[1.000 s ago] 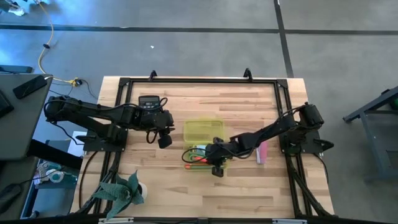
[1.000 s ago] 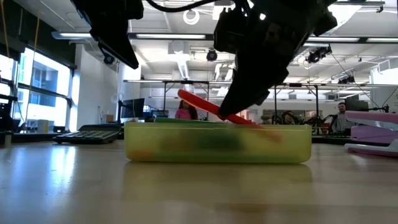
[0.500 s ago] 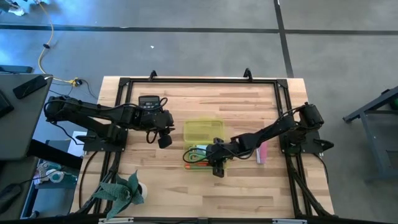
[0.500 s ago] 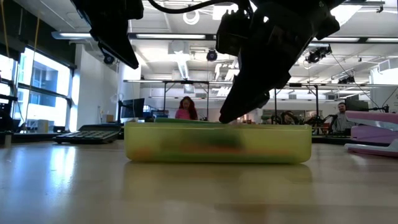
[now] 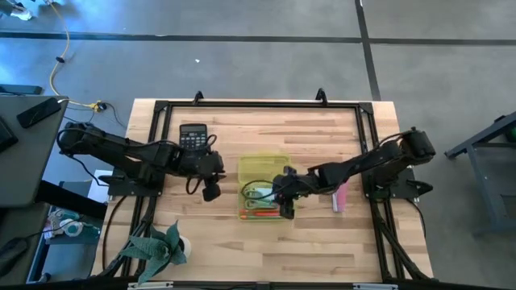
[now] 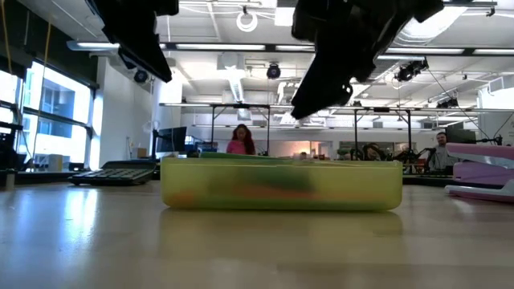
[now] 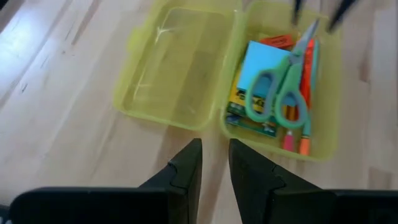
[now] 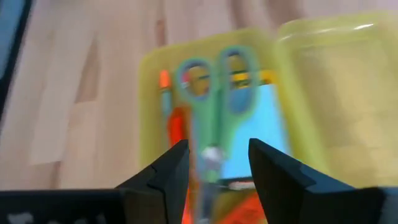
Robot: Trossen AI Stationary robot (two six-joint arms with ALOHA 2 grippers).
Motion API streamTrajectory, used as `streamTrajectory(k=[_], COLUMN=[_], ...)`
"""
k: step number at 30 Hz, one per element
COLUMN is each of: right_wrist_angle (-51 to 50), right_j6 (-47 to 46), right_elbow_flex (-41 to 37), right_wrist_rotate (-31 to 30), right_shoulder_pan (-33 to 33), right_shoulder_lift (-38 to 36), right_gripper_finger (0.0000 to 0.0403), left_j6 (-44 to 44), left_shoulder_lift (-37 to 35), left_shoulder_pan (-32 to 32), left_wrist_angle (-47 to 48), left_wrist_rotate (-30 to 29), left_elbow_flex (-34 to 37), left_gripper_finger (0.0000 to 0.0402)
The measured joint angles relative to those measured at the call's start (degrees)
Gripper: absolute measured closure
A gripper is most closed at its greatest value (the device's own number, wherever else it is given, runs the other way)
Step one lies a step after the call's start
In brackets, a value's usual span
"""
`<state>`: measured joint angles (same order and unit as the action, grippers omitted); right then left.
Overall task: Pack school essentials
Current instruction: Close the yellow supply box
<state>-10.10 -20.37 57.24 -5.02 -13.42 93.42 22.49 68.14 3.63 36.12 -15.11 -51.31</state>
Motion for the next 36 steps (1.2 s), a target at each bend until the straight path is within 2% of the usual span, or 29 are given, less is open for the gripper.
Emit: streamTrajectory(k=[9,15,18,22,24,36], right_wrist_angle=[-7.9,-13.4,-15.7,-18.2,-19.7,-21.9], right_j6=[4.1,5.3,5.4,5.5,5.7,8.6], right_elbow_flex=[0.0,0.1,0.1,0.1,0.1,0.0], right_wrist_rotate=[-11.7,-18.4,-19.2,-18.1,-15.8,3.2], right_shoulder_pan=[3.5,7.2,10.2,15.3,18.0,33.0], right_shoulder_lift=[-11.2,-16.5,-17.9,-18.5,-18.5,-16.4], right_gripper_finger=[0.0247,0.0247,0.0247,0.0247,0.0247,0.0247], left_j6=[4.4,2.0,0.1,-0.2,-0.2,1.5], left_shoulder_lift=[5.3,12.5,15.8,19.6,21.5,26.2], left_shoulder_pan=[9.1,12.8,14.4,16.2,17.2,21.6], left_wrist_angle=[-1.9,-9.9,-14.2,-18.2,-20.2,-26.1], left_wrist_rotate=[-5.1,-5.2,-5.2,-5.1,-5.0,-3.8], left_elbow_flex=[0.1,0.1,0.0,0.0,0.0,0.0], left_gripper_finger=[0.0332,0.0332,0.0332,0.0332,0.0332,0.0332])
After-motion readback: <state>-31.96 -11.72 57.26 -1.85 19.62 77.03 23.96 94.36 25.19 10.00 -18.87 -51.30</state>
